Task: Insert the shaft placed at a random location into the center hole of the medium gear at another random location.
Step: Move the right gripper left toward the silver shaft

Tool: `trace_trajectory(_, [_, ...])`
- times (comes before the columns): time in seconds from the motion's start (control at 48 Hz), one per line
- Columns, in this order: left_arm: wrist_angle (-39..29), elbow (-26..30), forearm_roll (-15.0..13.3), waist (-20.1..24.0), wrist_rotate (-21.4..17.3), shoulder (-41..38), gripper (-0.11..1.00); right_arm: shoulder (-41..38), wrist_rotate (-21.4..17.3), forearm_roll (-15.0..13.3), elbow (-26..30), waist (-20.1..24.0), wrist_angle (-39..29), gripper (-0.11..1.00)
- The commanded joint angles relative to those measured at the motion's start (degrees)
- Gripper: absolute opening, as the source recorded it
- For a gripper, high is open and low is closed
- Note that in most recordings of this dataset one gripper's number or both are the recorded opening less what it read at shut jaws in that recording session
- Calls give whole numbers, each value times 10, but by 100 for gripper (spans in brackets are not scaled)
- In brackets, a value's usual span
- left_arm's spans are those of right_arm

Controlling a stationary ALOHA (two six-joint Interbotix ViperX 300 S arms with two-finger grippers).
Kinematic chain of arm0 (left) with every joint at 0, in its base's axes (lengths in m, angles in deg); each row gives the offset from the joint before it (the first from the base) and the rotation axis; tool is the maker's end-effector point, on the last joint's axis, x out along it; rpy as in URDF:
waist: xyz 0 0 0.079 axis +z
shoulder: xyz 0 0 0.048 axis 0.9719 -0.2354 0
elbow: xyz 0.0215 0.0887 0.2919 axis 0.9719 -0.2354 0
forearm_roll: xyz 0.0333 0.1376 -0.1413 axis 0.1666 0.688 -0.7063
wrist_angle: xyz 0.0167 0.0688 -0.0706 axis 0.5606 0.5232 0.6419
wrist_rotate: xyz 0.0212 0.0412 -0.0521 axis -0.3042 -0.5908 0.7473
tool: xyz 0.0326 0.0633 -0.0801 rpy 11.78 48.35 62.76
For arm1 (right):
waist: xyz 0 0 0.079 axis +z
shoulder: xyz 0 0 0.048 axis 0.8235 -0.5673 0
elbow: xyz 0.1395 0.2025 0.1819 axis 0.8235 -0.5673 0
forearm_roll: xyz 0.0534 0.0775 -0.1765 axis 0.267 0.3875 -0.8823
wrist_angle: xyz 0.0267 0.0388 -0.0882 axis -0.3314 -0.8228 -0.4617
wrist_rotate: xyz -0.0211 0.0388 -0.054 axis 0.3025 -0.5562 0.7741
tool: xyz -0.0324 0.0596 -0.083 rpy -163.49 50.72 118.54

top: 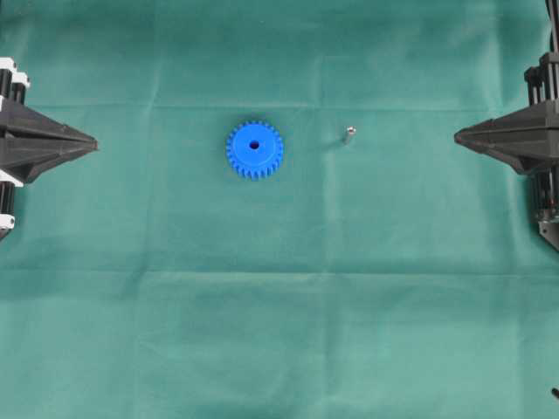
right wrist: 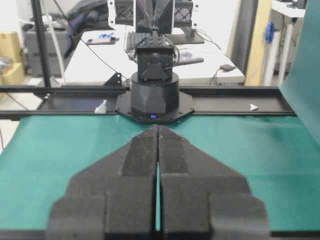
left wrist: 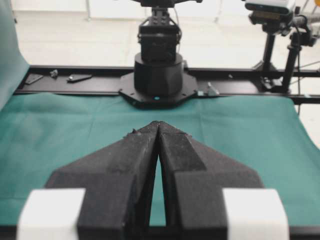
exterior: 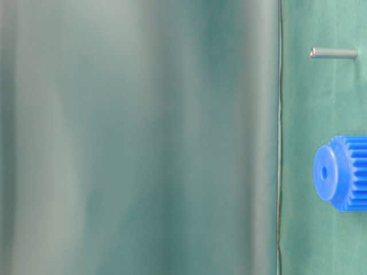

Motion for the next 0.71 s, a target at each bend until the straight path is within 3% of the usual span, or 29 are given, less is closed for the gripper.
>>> trace_trajectory(0.0, [-7, 17, 5, -4, 6, -11, 0, -10, 1, -3, 4, -8, -5, 1])
trace_trajectory(0.208, [-9, 16, 5, -4, 6, -11, 0, -62, -3, 1, -3, -79, -22, 1])
trace_trajectory(0.479, [-10, 15, 6, -2, 5, -12, 0, -193, 1, 1, -1, -124, 23, 3])
trace_trajectory(0.583, [-12, 14, 5, -1, 5, -11, 0, -253, 1, 1, 6, -127, 40, 20])
trace_trajectory(0.687, [-15, 14, 6, -1, 5, -12, 0, -317, 1, 2, 13, -127, 72, 51])
